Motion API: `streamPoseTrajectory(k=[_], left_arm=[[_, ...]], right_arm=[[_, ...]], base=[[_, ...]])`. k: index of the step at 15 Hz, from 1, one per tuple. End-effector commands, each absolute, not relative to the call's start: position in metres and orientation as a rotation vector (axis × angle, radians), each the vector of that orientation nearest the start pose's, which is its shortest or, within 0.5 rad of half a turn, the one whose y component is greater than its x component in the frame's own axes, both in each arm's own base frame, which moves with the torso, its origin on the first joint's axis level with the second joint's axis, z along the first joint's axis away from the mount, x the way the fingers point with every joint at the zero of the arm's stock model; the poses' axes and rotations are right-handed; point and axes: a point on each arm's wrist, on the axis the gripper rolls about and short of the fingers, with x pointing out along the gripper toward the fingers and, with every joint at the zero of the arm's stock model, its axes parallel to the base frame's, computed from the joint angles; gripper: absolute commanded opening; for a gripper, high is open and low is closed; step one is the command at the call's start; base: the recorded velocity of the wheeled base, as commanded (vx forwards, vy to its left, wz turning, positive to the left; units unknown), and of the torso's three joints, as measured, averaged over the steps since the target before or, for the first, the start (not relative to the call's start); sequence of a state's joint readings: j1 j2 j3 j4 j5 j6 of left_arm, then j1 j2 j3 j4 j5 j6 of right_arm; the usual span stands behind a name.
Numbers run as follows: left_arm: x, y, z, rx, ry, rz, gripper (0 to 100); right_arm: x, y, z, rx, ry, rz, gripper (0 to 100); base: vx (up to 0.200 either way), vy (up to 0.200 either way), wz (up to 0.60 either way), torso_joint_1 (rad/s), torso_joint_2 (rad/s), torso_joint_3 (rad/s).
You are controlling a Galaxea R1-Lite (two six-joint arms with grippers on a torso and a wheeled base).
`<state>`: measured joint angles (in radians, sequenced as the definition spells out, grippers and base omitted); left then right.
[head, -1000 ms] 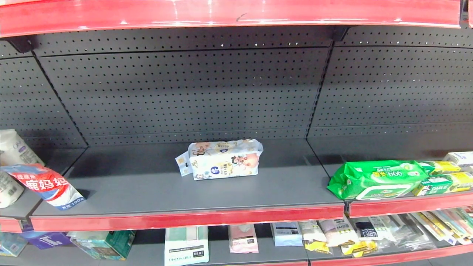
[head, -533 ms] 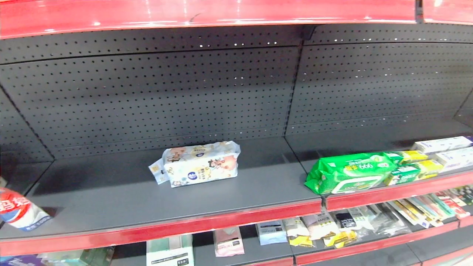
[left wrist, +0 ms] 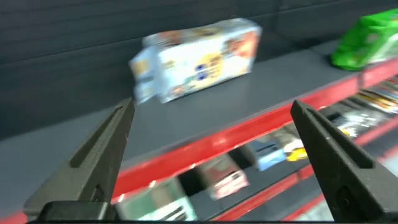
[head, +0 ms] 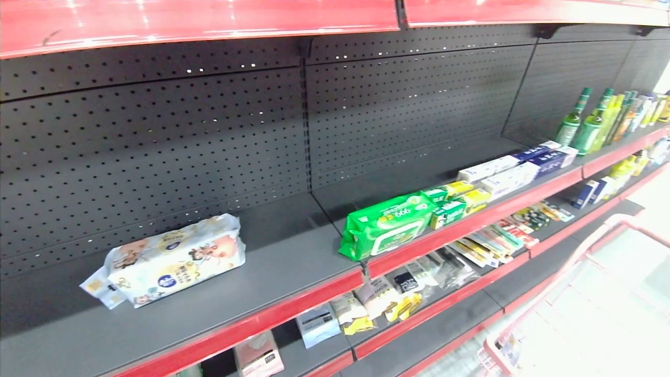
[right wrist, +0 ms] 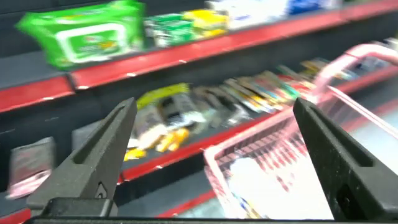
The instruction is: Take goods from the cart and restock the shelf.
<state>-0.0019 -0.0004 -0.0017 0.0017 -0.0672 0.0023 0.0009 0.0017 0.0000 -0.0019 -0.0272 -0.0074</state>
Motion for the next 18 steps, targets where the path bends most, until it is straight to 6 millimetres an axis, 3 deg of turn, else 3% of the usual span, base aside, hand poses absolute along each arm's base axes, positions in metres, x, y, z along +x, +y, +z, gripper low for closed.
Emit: streamPoseTrajectory(k=[1, 11, 18], left_arm=[[-0.0231, -0.0015, 0.0762, 0.002, -0.002, -0.069, 100], [-0.0231, -0.0014, 0.0762, 0.002, -0.002, -0.071, 100], [-0.0231, -0.0015, 0.0762, 0.002, -0.002, -0.069, 100]], right_arm=[[-0.0226, -0.0007, 0.0757, -0.008, 0.002, -0.026, 100], [-0.0227, -0.0007, 0.0758, -0.008, -0.001, -0.026, 100], [-0.0225, -0.0007, 0.0759, -0.008, 0.002, -0.025, 100]], base=[[0.000, 0.000, -0.60, 0.002, 0.00, 0.007], [0.000, 0.000, -0.60, 0.002, 0.00, 0.002], [0.000, 0.000, 0.00, 0.000, 0.00, 0.000]])
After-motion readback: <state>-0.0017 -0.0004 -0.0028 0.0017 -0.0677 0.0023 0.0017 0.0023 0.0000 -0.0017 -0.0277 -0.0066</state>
